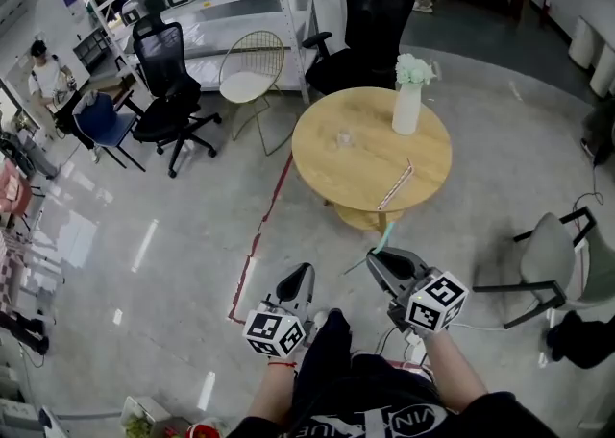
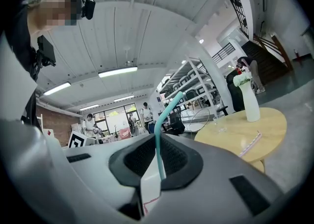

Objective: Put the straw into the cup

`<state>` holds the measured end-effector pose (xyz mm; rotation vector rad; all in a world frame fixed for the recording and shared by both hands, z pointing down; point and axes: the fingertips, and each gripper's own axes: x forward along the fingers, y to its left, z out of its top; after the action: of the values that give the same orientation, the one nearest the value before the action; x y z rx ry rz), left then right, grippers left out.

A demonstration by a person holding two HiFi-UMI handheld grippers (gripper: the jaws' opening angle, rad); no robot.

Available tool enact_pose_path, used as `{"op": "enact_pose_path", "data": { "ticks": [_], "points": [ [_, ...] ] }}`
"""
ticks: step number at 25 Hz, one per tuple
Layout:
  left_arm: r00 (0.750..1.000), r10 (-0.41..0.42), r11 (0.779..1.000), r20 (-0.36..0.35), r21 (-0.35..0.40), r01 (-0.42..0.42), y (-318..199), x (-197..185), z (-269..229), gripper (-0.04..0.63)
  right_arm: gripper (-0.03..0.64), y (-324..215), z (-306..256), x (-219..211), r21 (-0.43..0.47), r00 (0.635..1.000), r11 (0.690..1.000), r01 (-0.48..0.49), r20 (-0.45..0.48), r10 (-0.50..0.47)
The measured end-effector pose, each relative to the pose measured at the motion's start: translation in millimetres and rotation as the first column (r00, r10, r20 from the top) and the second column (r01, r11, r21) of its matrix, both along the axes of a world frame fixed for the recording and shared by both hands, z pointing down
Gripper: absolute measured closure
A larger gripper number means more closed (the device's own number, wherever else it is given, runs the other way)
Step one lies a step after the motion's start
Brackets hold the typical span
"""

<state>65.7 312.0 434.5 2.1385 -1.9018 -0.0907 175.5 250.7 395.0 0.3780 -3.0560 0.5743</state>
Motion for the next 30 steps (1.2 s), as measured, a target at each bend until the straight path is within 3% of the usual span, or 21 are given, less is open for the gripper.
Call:
{"op": "enact_pose_path", "data": {
  "ticks": [18, 30],
  "points": [
    [0.994, 0.110, 0.994, -0.011, -0.007, -0.110, -164.6, -86.7, 8.3, 0.581, 0.589, -139.3, 7.7, -88.9, -0.025, 0.997, 0.997, -0.077, -0.007, 0.077],
    [0.983, 0.181, 0.983, -0.030, -0.015, -0.181, -246.8, -149.0, 19.5, 0.581, 0.589, -211.2, 17.4, -152.7, -0.050, 0.992, 0.990, -0.128, -0.026, 0.127]
  ]
}}
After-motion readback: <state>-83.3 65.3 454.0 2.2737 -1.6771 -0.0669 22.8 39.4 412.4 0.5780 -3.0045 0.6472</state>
